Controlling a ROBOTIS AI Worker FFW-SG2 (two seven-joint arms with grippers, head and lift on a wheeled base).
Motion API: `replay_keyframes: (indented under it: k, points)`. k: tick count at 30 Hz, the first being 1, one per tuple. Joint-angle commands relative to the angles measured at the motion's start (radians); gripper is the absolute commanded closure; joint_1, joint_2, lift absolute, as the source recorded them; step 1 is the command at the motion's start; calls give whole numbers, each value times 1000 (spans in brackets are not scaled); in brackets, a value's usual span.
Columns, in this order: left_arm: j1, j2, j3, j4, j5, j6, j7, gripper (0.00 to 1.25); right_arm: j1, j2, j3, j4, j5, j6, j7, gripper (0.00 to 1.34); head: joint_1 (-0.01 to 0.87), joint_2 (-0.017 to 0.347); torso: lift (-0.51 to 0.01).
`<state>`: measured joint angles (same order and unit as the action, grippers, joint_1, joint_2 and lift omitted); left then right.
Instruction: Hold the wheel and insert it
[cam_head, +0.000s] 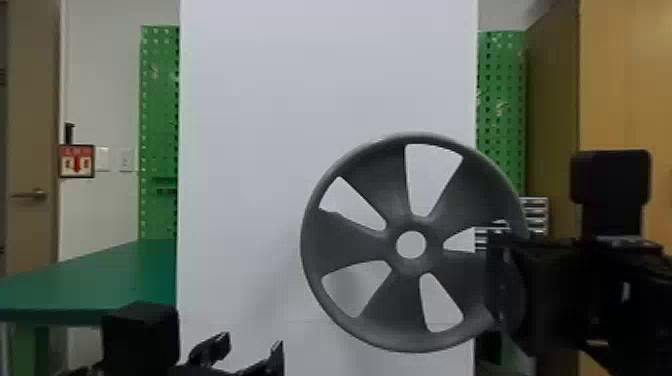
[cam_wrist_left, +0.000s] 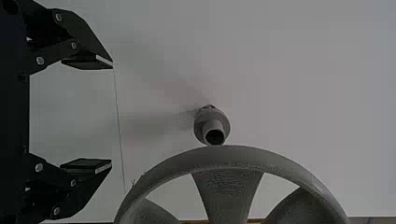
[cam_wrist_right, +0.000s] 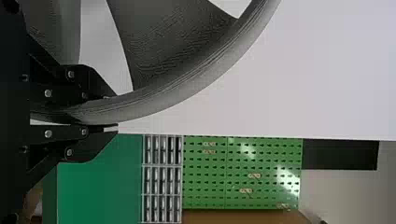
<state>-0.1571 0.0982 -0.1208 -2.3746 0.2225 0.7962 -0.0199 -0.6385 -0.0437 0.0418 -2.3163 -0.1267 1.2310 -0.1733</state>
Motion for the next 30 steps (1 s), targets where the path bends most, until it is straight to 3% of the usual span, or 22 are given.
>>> replay_keyframes:
  k: [1,30]
  points:
    - [-1,0,-2,0,0,2,0,495,-13,-1,-2,3,-1,-1,-2,1184,0,54,-485]
    - [-7,5,-7,5,1,2,1,495,-21,-2,-3,17,7,-1,-17,1184,0,54,-485]
